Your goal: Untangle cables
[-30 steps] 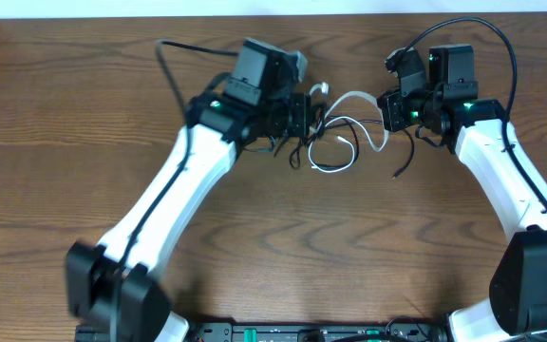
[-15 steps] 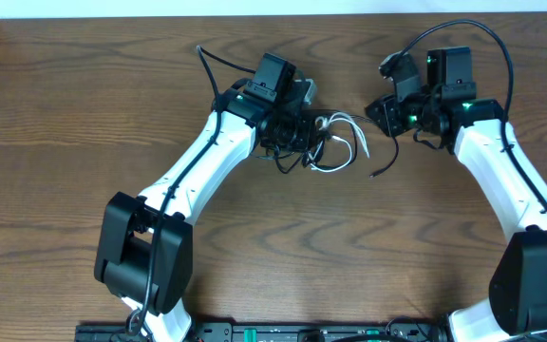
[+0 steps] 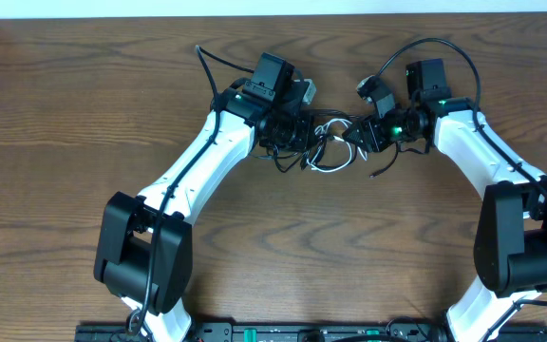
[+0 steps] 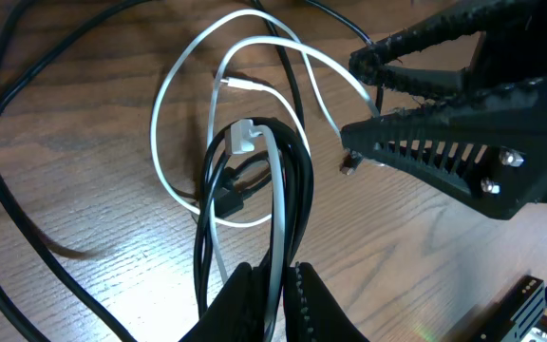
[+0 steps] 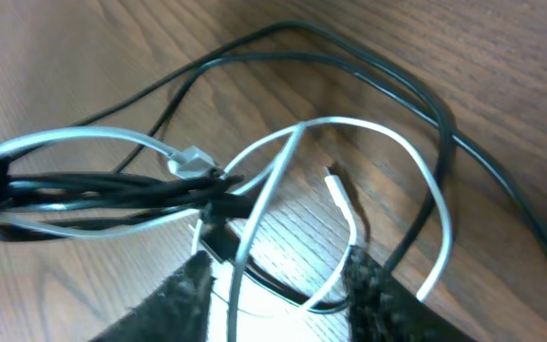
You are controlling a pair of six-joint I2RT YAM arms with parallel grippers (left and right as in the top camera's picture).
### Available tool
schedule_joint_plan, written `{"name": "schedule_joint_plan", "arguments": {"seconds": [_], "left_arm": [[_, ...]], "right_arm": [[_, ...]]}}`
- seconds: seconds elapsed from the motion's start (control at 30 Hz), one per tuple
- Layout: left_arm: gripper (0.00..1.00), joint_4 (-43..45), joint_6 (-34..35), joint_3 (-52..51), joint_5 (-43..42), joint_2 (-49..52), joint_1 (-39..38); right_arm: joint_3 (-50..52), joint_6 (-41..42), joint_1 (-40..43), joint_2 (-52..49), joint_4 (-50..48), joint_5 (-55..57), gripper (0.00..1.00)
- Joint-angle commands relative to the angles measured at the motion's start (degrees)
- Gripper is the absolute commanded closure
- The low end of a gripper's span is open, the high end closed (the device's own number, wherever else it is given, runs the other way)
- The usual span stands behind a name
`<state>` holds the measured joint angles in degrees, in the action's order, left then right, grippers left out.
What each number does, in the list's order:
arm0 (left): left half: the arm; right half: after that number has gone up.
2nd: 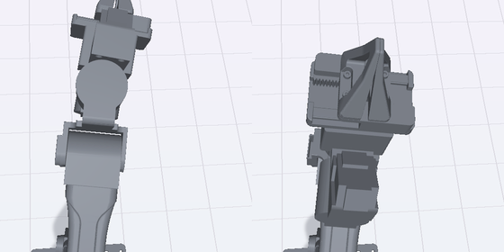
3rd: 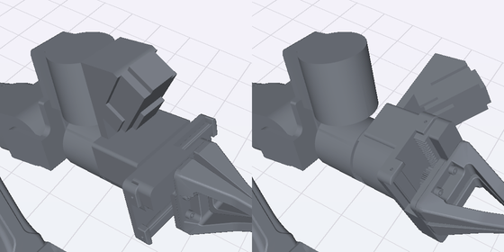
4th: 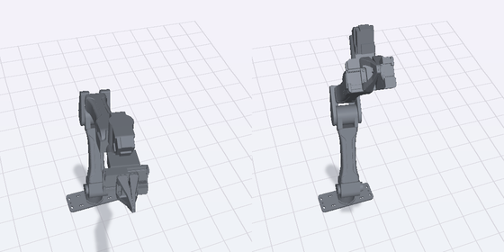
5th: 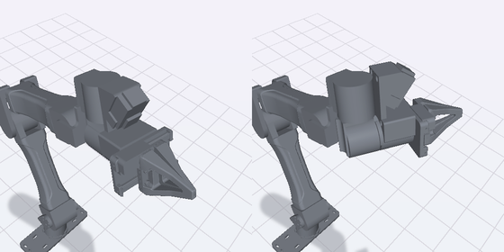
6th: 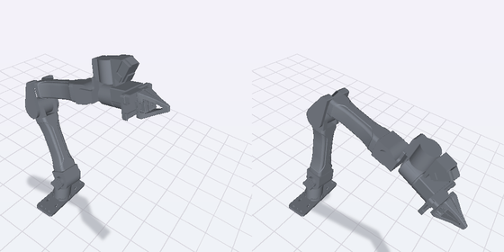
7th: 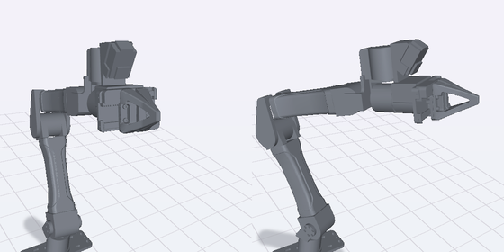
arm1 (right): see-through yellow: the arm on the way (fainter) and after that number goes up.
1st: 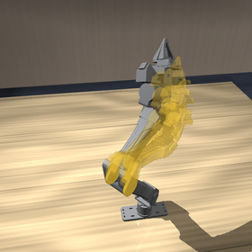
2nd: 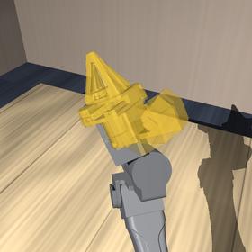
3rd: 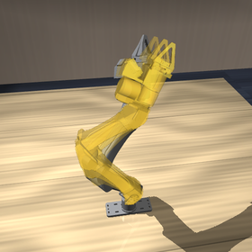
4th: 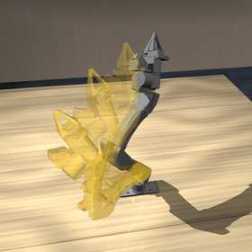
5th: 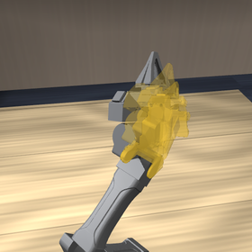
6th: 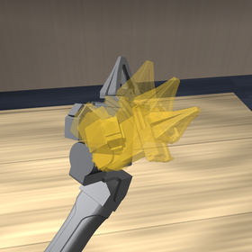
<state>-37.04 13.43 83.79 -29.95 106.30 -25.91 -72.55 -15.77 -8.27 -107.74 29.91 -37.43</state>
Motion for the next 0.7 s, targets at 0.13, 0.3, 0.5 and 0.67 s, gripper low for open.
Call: {"name": "schedule_joint_plan", "arguments": {"seconds": [0.13, 0.3, 0.5, 0.67], "left_arm": [[0.86, -0.02, -0.94, 0.37, -0.72, -0.48, 0.35], [0.87, -0.02, -0.92, 0.37, -0.72, -0.48, 0.35], [0.79, -0.04, -0.74, 0.37, -0.72, -0.48, 0.35], [0.62, -0.04, -0.74, 0.37, -0.70, -0.48, 0.35]], "right_arm": [[0.13, -0.98, -0.61, -0.07, -0.11, -2.14, 0.87], [0.13, 1.33, -0.94, -0.07, 0.13, 2.38, 0.99], [-0.74, 4.17, 0.63, 4.31, 0.61, 4.94, 0.99], [-2.60, 5.29, 1.53, 15.69, 0.74, 4.94, 0.99]]}}
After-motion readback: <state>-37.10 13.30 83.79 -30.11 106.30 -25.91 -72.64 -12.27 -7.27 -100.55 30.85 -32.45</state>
